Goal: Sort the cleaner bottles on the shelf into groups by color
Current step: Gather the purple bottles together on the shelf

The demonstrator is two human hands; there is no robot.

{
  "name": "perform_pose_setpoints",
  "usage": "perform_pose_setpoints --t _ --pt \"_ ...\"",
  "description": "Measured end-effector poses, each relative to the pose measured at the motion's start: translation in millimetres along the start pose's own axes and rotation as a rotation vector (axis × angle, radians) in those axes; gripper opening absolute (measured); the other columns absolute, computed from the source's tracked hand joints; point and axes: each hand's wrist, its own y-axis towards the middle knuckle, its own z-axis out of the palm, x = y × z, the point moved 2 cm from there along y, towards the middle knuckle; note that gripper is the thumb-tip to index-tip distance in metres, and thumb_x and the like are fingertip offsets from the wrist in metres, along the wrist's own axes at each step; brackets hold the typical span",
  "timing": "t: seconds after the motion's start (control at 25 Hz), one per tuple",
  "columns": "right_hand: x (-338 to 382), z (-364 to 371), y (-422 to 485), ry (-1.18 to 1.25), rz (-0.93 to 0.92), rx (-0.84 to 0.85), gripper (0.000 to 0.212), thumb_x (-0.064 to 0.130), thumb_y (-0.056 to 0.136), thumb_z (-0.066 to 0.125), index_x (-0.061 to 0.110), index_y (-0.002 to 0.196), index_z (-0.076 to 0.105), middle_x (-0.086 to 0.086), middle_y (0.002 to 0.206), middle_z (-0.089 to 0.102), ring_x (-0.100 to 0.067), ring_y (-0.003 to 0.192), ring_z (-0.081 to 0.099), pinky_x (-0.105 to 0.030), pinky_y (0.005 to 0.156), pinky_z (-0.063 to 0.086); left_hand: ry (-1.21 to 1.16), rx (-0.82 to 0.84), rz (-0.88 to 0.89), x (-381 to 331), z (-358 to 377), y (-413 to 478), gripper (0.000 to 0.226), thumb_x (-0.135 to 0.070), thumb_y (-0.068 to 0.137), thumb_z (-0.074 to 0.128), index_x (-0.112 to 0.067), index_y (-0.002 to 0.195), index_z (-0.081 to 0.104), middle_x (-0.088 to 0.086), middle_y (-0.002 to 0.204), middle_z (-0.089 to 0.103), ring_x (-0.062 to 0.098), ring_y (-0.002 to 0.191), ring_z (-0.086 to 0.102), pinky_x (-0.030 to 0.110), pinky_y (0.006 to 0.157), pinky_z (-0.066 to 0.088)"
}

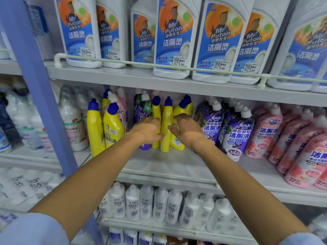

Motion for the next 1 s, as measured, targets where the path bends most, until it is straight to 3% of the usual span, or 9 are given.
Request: perform_pose_setpoints --t 0.08,0.24,0.4,0.56,0.68,0.84,1.0 --pt "12.9 4.0 -9.4 -0.017 -0.084 0.072 0.055 0.049 0.099 0.053 0.008 0.135 0.055 -0.016 0.134 0.055 -0.037 0.126 0.051 -0.045 0.099 0.047 0.086 0.012 0.027 9.3 -2.5 -20.8 0.05 -0.051 0.09 0.064 -0.009 0.114 0.055 0.019 0.122 0.057 0.039 0.113 0.055 0.044 0.087 0.05" --pt "43.8 11.1 -28.5 -0.032 -0.177 0.13 0.06 0.051 0.097 0.055 0.006 0.136 0.052 -0.018 0.134 0.055 -0.037 0.125 0.051 -0.048 0.099 0.047 0.118 -0.043 0.038 29.8 -9.4 -65.2 0.044 -0.053 0.09 0.064 -0.012 0.105 0.057 0.016 0.112 0.059 0.037 0.107 0.057 0.04 0.081 0.048" --pt "83.5 21.4 -31.7 0.018 -0.248 0.139 0.06 0.054 0.096 0.057 0.005 0.132 0.055 -0.017 0.13 0.058 -0.036 0.122 0.053 -0.047 0.099 0.047 0.07 -0.085 0.044 46.9 -19.1 -104.5 0.036 -0.051 0.09 0.064 -0.019 0.096 0.049 0.004 0.095 0.049 0.032 0.108 0.055 0.041 0.082 0.049" --pt "121.1 17.3 -15.1 0.062 -0.29 0.144 0.068 0.053 0.097 0.056 0.004 0.144 0.047 -0.018 0.143 0.051 -0.035 0.131 0.048 -0.046 0.106 0.044 0.122 -0.139 -0.007 78.5 -47.2 -125.8 0.04 -0.053 0.089 0.064 -0.016 0.096 0.05 0.005 0.095 0.053 0.034 0.104 0.057 0.043 0.078 0.051" --pt "136.8 10.8 3.1 0.088 -0.324 0.11 0.058 0.049 0.098 0.055 0.005 0.135 0.051 -0.018 0.138 0.055 -0.036 0.127 0.052 -0.047 0.103 0.045 0.128 -0.223 -0.078 100.3 -73.4 -134.7 0.046 -0.052 0.089 0.065 -0.015 0.114 0.056 0.006 0.102 0.057 0.034 0.106 0.058 0.041 0.078 0.052" --pt "140.7 3.9 32.2 0.115 -0.329 0.119 0.054 0.046 0.102 0.05 0.008 0.14 0.048 -0.017 0.139 0.054 -0.035 0.128 0.05 -0.045 0.102 0.045 0.118 -0.242 -0.168 110.2 -98.0 -126.1 0.037 -0.049 0.091 0.064 -0.015 0.097 0.051 0.002 0.091 0.049 0.03 0.095 0.055 0.041 0.074 0.05" --pt "141.4 -1.6 61.4 0.162 -0.311 0.08 0.043 0.044 0.103 0.046 0.013 0.13 0.055 -0.013 0.129 0.06 -0.034 0.117 0.057 -0.043 0.092 0.05 0.027 -0.269 -0.208 112.5 -110.7 -96.8 0.044 -0.043 0.098 0.057 -0.014 0.069 0.042 0.001 0.063 0.043 0.027 0.065 0.048 0.042 0.061 0.043"
